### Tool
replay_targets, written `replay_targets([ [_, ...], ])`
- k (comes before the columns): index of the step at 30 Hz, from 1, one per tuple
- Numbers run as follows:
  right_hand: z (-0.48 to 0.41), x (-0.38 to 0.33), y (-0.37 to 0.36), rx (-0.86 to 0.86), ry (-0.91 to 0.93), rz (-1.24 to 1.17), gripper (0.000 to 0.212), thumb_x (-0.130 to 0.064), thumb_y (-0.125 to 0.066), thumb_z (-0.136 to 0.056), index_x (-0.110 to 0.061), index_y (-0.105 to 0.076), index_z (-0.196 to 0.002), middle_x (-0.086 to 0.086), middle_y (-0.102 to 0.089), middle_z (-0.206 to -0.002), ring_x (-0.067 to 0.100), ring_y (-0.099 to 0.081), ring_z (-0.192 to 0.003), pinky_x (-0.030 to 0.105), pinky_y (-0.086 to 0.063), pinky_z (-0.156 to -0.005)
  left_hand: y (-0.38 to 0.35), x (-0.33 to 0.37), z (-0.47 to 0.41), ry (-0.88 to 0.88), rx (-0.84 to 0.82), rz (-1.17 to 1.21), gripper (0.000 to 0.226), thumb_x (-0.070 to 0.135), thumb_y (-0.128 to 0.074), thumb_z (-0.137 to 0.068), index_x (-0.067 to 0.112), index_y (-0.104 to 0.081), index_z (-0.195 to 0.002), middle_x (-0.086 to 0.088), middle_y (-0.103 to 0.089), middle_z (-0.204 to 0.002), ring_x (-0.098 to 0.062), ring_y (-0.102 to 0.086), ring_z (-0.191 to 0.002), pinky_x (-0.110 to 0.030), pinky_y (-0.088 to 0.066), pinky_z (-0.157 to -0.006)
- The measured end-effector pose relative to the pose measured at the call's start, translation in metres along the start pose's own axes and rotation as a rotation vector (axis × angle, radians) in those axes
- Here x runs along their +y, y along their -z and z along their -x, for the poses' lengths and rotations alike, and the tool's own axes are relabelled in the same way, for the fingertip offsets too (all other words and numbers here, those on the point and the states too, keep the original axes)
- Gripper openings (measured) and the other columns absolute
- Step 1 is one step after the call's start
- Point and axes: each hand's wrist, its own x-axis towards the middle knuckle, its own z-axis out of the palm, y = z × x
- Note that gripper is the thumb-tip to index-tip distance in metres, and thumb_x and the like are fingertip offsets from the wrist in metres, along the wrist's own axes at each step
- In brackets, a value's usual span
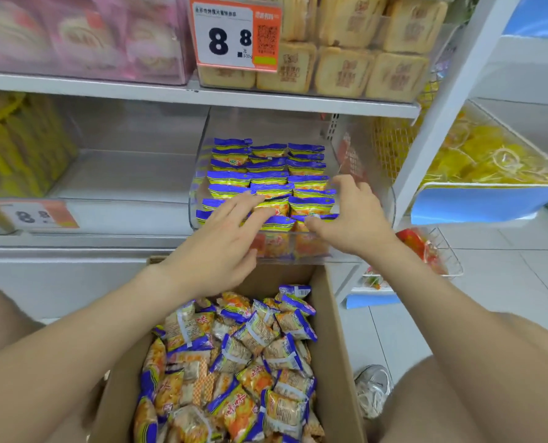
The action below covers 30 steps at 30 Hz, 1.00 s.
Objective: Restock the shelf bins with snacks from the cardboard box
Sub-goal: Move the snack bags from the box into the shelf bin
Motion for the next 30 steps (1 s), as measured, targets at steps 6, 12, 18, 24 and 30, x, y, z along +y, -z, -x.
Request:
replay_targets([
  [6,0.069,-0.046,-0.019,0.067,0.421,-0.129,0.011,-0.028,-0.062,-0.085,-0.024,-0.068,-0.093,-0.011,-0.061,-0.074,0.011,-0.058,-0.069,0.036,-0.053,-0.07,0.008,0.021,0.028,-0.005,0.091,-0.007,0.018,0.031,-0.048,-0.094,0.019,-0.06,-0.1,-0.001,-0.063,-0.096,-0.026,-0.06,-0.089,-0.043,-0.049,-0.073],
  [12,0.113,-0.047,-0.073,-0.657,0.438,0.096,0.015,-0.031,-0.062,-0.094,-0.025,-0.071,-0.105,-0.014,-0.06,-0.076,0.013,-0.061,-0.079,0.034,-0.054,-0.077,-0.05,0.017,0.08,0.304,-0.373,0.185,0.01,0.031,-0.052,-0.095,0.031,-0.061,-0.089,0.006,-0.068,-0.086,-0.026,-0.066,-0.083,-0.046,-0.058,-0.071],
  [18,0.147,0.019,-0.173,-0.852,0.246,0.33,0.019,-0.022,-0.053,-0.103,-0.007,-0.063,-0.097,0.011,-0.065,-0.1,0.03,-0.06,-0.088,0.045,-0.054,-0.083,-0.136,0.035,0.128,0.2,-1.087,0.063,0.008,0.02,-0.054,-0.099,0.015,-0.059,-0.103,-0.004,-0.058,-0.102,-0.028,-0.056,-0.084,-0.035,-0.044,-0.061],
  [24,0.175,0.049,-0.213,-1.078,0.294,0.515,0.029,-0.033,-0.071,-0.095,-0.013,-0.057,-0.111,0.007,-0.057,-0.118,0.026,-0.058,-0.099,0.038,-0.052,-0.077,-0.169,0.033,0.142,0.177,-1.2,0.071,0.009,0.012,-0.056,-0.099,0.016,-0.06,-0.106,-0.004,-0.053,-0.098,-0.024,-0.047,-0.078,-0.035,-0.041,-0.062],
  [30,0.13,0.028,-0.187,-1.071,0.125,0.121,0.023,-0.026,-0.06,-0.1,-0.004,-0.06,-0.094,0.015,-0.061,-0.087,0.032,-0.061,-0.085,0.039,-0.045,-0.067,-0.132,0.036,0.099,0.292,-1.014,0.24,0.076,-0.004,-0.067,-0.091,0.019,-0.024,-0.148,-0.01,-0.051,-0.106,-0.024,-0.054,-0.077,-0.035,-0.044,-0.055],
])
